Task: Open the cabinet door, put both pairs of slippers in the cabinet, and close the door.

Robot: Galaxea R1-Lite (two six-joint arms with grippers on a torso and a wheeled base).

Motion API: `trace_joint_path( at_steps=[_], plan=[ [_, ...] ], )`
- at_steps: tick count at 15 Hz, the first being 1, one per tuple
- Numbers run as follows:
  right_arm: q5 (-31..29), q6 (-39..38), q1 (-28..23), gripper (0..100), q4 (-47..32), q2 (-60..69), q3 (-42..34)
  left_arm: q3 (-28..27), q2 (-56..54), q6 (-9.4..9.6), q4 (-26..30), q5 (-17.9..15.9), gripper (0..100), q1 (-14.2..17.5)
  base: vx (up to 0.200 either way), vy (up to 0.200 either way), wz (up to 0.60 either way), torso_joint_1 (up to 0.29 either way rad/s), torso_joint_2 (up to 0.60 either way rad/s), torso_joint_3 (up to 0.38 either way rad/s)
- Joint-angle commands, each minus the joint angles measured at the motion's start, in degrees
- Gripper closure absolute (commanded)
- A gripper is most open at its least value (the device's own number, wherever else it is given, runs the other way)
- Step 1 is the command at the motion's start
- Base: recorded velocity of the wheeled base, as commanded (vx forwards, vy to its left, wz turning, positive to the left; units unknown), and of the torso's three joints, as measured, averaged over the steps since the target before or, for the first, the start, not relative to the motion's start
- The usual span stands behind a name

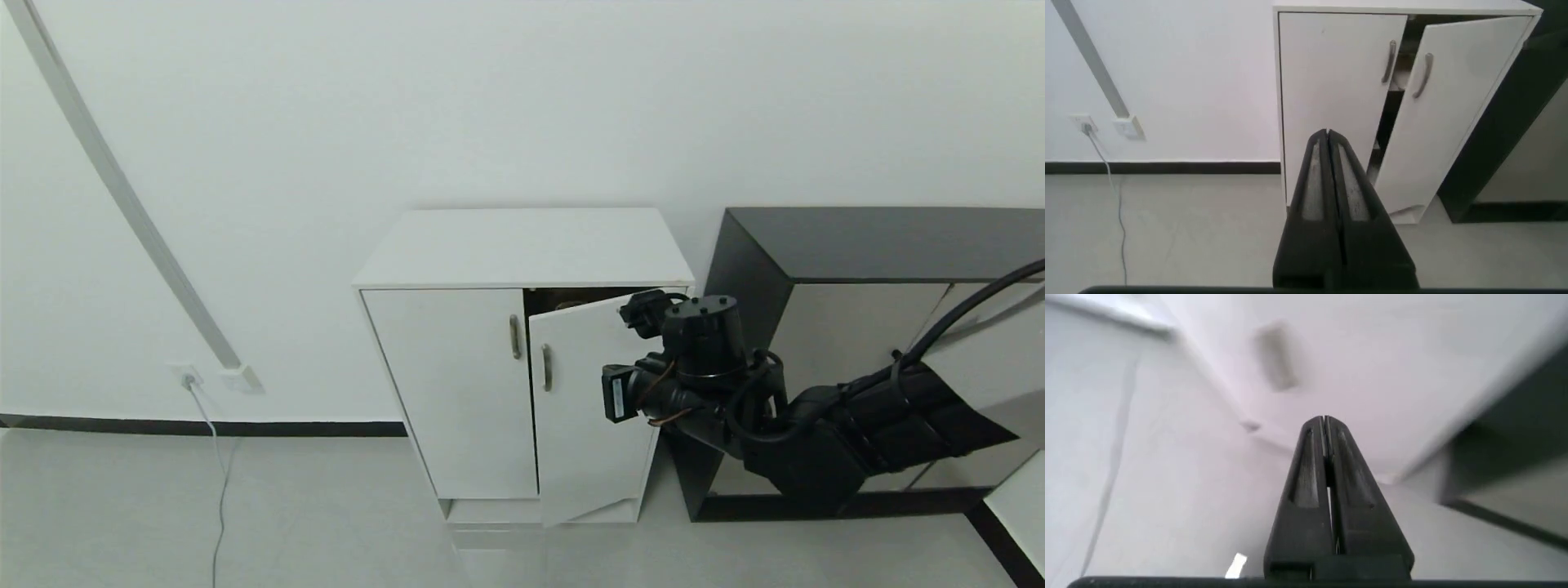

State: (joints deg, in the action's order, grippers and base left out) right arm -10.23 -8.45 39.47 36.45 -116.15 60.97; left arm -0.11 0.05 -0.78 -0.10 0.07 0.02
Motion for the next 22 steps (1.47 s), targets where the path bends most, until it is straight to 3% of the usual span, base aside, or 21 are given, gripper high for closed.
trace_joint_path(
  at_steps=[1, 9, 11, 19, 22],
  plan=[
    [0.0, 0.1, 0.3, 100, 2.5, -0.2, -2.2, 0.0, 0.0, -0.01, 0.0, 0.0, 100, 0.0, 0.0, 0.0, 0.0, 0.0, 0.0, 0.0],
    [1.3, 0.1, 2.3, 100, 17.6, -0.2, -16.6, 0.0, 0.0, 0.08, 0.0, -0.1, 100, 0.0, 0.0, 0.0, 0.0, 0.0, 0.0, 0.0],
    [1.3, 0.1, 3.0, 100, 20.2, -0.3, -19.3, 0.0, 0.0, 0.16, 0.0, -0.1, 100, 0.0, 0.2, 0.0, 0.0, -0.007, 0.0, 0.005],
    [1.3, 0.1, 4.7, 100, 21.8, -4.1, -19.4, 0.0, 0.0, 0.16, 0.0, -0.1, 100, 0.0, 0.2, 0.0, 0.0, 0.002, 0.0, 0.003],
    [1.3, 0.0, 4.4, 100, 21.9, -6.6, -16.5, 0.0, 0.0, 0.08, 0.0, -0.1, 100, 0.0, 0.0, 0.0, 0.0, 0.0, 0.0, 0.0]
  ],
)
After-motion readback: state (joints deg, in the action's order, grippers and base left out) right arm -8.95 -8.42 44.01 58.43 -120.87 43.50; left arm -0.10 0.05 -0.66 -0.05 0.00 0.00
